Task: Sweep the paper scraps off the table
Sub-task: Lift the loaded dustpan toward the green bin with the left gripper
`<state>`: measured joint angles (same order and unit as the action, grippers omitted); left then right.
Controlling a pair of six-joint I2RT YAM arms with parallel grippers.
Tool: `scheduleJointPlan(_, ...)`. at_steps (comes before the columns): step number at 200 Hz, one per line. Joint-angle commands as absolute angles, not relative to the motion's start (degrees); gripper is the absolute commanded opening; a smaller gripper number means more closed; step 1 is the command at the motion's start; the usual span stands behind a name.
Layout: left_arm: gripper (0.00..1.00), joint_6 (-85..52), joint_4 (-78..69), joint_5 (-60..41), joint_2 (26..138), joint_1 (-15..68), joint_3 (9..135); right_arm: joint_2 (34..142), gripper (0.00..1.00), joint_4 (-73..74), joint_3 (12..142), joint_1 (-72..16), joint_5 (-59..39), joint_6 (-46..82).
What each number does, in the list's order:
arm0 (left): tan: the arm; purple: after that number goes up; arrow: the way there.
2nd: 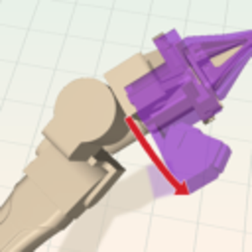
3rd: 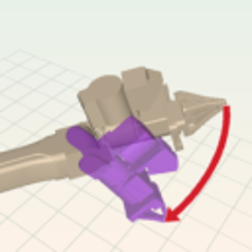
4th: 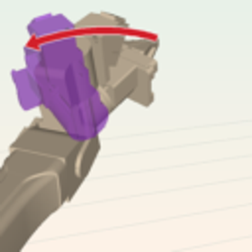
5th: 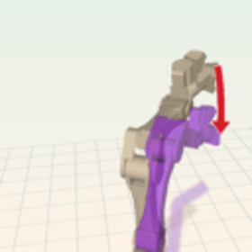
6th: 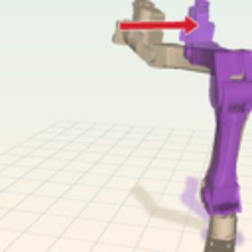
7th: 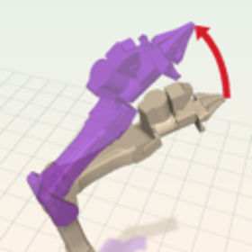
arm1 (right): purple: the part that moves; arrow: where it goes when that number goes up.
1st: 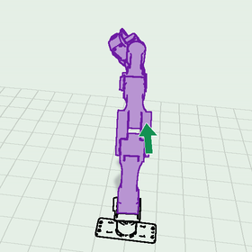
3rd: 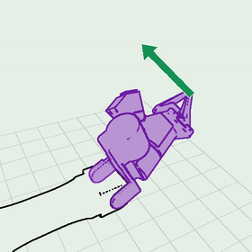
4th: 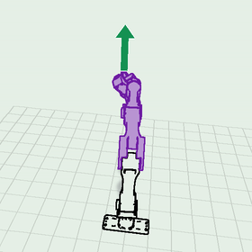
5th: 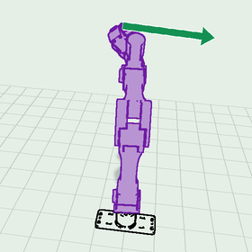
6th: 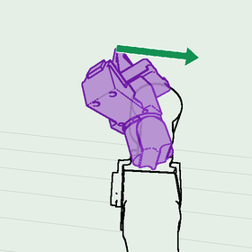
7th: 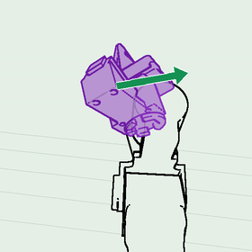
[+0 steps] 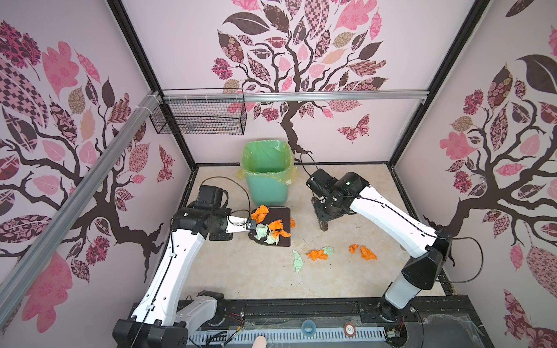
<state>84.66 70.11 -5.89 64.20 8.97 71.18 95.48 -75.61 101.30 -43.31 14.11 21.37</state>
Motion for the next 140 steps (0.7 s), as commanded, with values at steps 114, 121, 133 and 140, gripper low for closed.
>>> scheduleJointPlan(114,0.0,88.0,80.7,-11.3,84.1,0.2,104.0,91.7,0.0,-72.2,96.8,-42.8,12.8,20.1)
scheduleJointPlan(121,0.0,87.8,81.0,-11.4,85.0,0.0,105.4,91.7,0.0,-72.1,96.6,-42.9,12.7,20.1)
scheduleJointPlan(133,0.0,87.6,81.2,-11.5,86.4,0.0,107.7,91.6,0.0,-72.0,96.3,-42.8,12.7,20.0)
scheduleJointPlan(140,0.0,87.5,81.2,-11.6,87.0,-0.1,108.8,91.6,0.0,-71.9,96.1,-42.8,12.7,20.0)
